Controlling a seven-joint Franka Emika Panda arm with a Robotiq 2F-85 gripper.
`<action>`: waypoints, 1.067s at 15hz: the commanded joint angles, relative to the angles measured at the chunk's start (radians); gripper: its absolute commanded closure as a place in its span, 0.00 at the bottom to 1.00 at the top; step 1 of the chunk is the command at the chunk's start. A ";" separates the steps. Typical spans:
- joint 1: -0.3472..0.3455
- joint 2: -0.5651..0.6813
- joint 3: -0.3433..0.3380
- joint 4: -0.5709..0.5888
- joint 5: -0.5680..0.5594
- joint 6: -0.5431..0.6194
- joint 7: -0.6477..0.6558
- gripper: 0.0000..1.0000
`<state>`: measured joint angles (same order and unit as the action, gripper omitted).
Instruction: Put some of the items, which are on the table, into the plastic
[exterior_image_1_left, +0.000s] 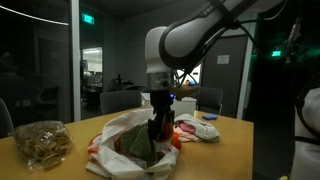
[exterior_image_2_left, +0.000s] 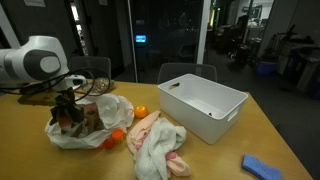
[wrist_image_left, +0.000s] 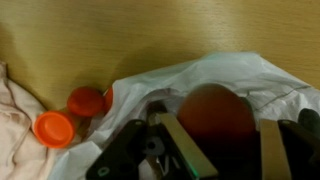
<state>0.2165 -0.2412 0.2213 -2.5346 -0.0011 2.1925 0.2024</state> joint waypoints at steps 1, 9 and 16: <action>-0.030 0.125 0.024 0.124 -0.129 -0.008 0.034 0.92; -0.064 0.314 -0.051 0.143 -0.100 0.116 -0.082 0.91; -0.098 0.215 -0.080 0.105 0.104 0.097 -0.215 0.42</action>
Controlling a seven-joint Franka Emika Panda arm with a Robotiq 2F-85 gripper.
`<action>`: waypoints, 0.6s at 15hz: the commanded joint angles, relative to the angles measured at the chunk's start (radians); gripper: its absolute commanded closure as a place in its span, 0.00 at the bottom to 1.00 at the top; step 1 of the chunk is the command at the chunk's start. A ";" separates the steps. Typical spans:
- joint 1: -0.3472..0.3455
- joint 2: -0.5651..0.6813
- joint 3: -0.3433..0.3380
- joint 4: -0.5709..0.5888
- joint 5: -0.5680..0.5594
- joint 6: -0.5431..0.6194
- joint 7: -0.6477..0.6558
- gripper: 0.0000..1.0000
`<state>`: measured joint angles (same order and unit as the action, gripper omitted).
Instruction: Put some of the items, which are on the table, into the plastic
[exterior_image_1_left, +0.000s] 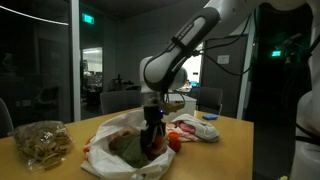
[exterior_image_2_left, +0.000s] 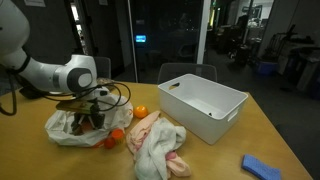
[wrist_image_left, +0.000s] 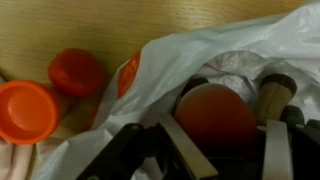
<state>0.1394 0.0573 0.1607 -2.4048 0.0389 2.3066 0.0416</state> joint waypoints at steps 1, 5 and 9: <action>-0.031 -0.118 -0.034 -0.033 0.077 -0.037 -0.063 0.33; -0.076 -0.188 -0.101 -0.033 0.126 -0.148 -0.079 0.05; -0.117 -0.220 -0.165 -0.029 0.189 -0.234 -0.114 0.00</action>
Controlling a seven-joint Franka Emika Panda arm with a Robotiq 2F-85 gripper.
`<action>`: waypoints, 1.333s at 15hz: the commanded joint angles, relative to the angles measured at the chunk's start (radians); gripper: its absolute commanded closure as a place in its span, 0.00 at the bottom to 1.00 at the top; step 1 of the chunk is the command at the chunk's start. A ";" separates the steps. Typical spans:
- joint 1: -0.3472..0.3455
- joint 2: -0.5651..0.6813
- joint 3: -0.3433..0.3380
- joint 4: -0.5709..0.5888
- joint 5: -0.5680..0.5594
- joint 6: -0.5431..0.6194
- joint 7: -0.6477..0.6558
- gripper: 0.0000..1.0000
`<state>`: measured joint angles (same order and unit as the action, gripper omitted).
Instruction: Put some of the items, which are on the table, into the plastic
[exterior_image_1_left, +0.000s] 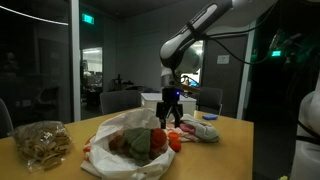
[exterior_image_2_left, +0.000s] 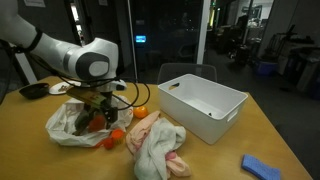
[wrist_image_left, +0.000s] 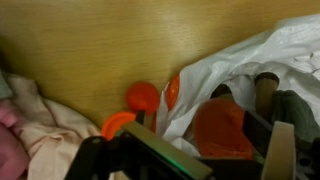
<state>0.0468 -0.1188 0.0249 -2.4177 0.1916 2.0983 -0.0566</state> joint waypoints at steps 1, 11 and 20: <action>-0.037 -0.048 -0.037 -0.022 0.019 -0.011 0.018 0.00; -0.061 0.021 -0.032 -0.123 -0.020 0.205 0.142 0.00; -0.045 0.142 -0.014 -0.160 -0.136 0.554 0.327 0.26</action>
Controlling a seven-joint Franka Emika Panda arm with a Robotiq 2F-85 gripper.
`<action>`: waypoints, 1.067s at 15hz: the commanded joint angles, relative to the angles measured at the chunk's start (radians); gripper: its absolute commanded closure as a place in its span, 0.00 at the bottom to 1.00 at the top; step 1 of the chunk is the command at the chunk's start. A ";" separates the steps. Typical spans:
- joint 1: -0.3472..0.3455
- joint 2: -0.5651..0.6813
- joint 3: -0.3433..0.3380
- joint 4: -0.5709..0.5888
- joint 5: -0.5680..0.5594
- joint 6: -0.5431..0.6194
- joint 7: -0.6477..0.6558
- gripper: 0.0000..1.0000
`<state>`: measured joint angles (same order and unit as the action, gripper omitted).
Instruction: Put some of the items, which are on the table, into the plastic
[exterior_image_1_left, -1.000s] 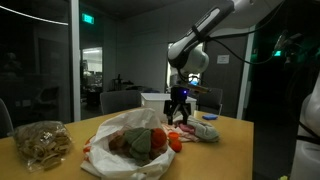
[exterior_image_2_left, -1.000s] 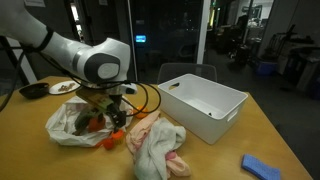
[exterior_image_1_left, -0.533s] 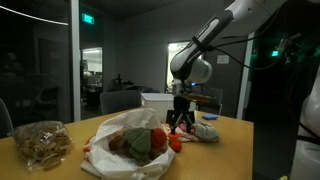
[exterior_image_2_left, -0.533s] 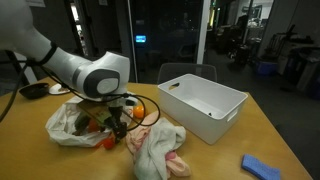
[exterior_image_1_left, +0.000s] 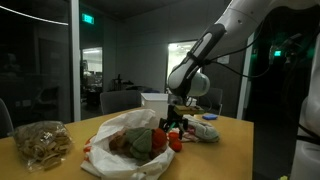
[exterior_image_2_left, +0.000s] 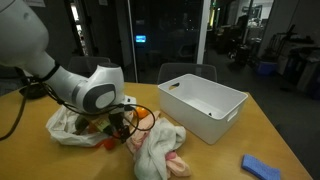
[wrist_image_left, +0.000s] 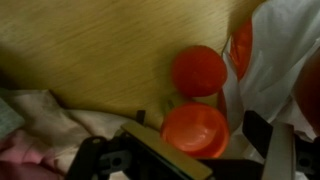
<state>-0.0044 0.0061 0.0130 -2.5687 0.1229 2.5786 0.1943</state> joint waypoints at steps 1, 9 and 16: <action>0.006 0.017 -0.006 -0.015 -0.101 0.087 0.096 0.32; -0.016 -0.136 -0.027 -0.061 -0.348 0.011 0.266 0.80; 0.040 -0.311 0.028 -0.051 -0.156 -0.060 0.080 0.80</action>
<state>0.0053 -0.2046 0.0129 -2.6076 -0.0942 2.5464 0.3354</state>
